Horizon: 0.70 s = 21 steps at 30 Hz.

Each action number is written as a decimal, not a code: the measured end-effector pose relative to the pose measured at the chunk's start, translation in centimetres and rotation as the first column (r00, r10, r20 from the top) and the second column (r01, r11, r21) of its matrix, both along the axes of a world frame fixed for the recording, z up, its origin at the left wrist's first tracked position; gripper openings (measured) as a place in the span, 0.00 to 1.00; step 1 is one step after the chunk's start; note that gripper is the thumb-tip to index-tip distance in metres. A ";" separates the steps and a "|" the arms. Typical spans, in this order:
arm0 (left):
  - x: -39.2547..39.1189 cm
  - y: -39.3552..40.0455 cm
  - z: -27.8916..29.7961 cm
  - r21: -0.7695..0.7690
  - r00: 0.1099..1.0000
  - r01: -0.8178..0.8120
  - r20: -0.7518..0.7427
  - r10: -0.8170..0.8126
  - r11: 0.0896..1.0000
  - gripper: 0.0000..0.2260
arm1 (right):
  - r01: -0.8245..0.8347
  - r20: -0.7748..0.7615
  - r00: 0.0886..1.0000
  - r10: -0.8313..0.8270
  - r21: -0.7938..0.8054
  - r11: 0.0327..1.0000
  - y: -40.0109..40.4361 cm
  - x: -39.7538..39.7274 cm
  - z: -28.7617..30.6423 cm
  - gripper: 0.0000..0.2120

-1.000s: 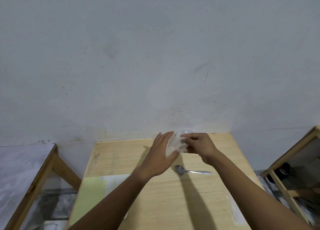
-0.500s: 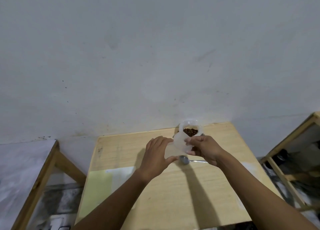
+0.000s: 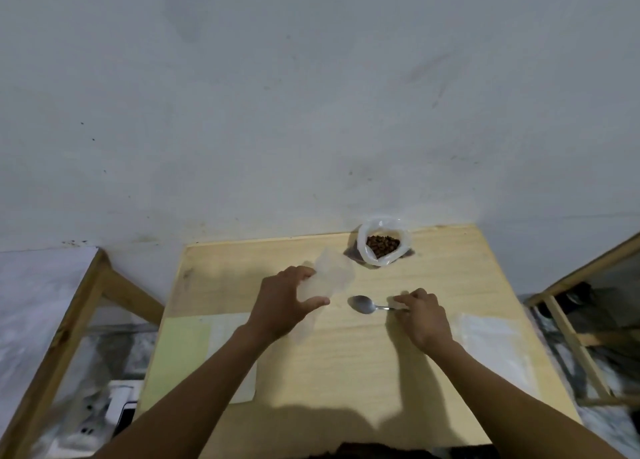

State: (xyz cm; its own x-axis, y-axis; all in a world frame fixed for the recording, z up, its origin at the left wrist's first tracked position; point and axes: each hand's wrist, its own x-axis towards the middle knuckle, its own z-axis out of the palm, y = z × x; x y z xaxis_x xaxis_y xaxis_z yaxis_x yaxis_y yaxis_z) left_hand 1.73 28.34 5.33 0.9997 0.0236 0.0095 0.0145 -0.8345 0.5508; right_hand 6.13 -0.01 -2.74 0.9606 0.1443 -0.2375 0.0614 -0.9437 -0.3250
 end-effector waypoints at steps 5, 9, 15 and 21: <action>0.8 -0.3 -0.5 -0.032 0.997 -0.062 -0.038 0.061 0.998 0.28 | -0.126 -0.012 0.992 0.126 -0.173 0.977 0.3 1.1 -1.1 0.12; 1.8 -0.5 -1.0 -0.028 0.996 -0.080 -0.046 0.078 0.996 0.27 | -0.161 -0.115 0.983 0.140 -0.198 0.967 0.6 1.7 -0.4 0.12; 3.6 -0.8 -1.1 -0.035 0.993 -0.113 -0.029 0.112 0.993 0.25 | -0.099 -0.119 0.979 0.165 0.428 0.898 -1.6 4.1 2.4 0.12; 5.1 -0.9 -1.3 0.000 0.991 -0.117 -0.064 0.117 0.993 0.25 | 0.063 -0.048 0.998 -0.043 0.549 0.834 -4.5 10.1 7.2 0.14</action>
State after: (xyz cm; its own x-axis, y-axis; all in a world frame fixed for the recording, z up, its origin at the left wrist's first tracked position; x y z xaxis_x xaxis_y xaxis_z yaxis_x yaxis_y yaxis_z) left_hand 6.81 27.42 4.07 0.9886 0.1405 -0.0548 0.1474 -0.8228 0.5489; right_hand 16.22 -4.54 4.46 0.9638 0.2093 -0.1650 -0.0031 -0.6103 -0.7922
